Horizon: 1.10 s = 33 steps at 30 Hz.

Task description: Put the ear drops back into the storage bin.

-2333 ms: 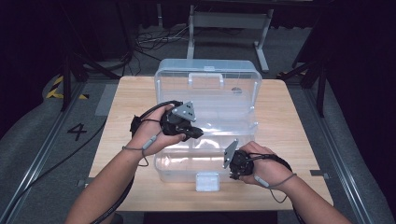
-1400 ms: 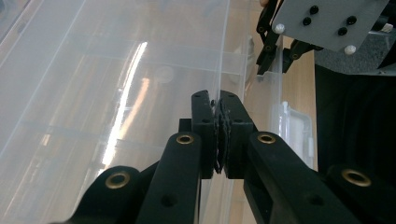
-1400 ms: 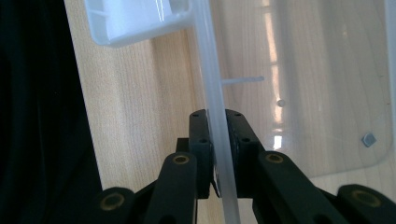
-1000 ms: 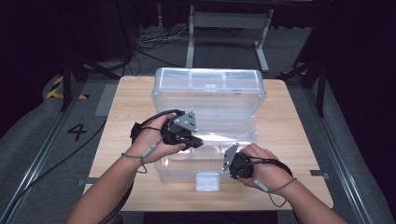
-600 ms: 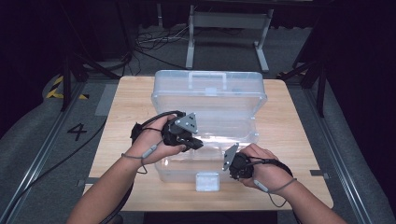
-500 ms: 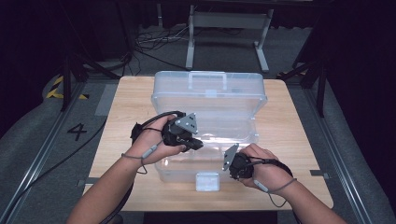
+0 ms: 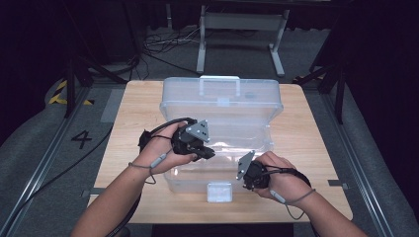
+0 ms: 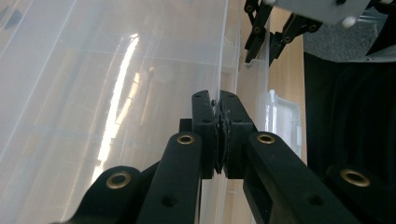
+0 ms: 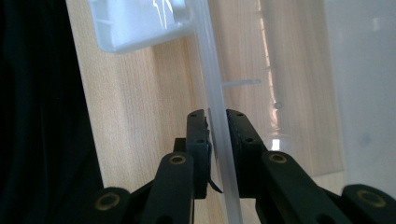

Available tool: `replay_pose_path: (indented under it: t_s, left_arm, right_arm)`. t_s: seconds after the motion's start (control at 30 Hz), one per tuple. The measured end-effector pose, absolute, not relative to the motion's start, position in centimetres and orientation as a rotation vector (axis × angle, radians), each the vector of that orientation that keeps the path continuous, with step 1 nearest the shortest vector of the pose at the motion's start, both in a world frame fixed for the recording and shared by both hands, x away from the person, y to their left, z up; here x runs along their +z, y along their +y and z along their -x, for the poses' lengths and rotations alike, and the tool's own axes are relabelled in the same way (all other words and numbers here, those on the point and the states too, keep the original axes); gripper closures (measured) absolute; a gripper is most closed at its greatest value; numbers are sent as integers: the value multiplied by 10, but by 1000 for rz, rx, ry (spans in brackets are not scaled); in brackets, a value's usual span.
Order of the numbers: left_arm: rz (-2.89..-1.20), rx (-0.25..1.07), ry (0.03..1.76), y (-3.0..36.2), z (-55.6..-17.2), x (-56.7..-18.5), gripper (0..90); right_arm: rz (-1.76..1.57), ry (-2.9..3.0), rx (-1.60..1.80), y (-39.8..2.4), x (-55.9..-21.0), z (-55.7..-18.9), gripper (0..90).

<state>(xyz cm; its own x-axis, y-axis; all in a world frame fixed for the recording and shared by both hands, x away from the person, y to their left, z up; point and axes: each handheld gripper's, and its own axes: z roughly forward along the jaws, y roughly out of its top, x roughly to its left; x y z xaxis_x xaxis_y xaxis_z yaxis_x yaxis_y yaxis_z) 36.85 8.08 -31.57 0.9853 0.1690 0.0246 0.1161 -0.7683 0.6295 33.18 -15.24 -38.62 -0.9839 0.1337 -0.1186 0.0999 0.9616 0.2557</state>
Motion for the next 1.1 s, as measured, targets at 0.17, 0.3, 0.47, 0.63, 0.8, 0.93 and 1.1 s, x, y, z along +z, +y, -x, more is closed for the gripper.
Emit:
replay_pose_path:
  t_s: [0.17,0.3,0.47,0.63,0.8,0.93,1.1]
  left_arm:
    - [-2452,106,198,81,-368,-316,867]
    - [-2455,105,201,81,-368,-316,866]
    - [-2454,108,205,81,-368,-316,866]
    - [-2448,111,207,81,-368,-316,862]
    - [-2453,112,208,81,-367,-316,863]
    - [-2451,111,214,81,-366,-317,863]
    - [-2444,120,217,81,-365,-317,861]
  right_arm:
    - [-171,2963,401,-154,-376,-329,810]
    - [-171,2945,451,-158,-362,-327,814]
    - [-184,2931,487,-164,-349,-325,833]
    - [-222,2932,583,-170,-338,-326,872]
    - [-256,2911,656,-176,-330,-326,900]
    - [-293,2884,730,-183,-323,-328,900]
    - [-340,2814,836,-192,-316,-330,900]
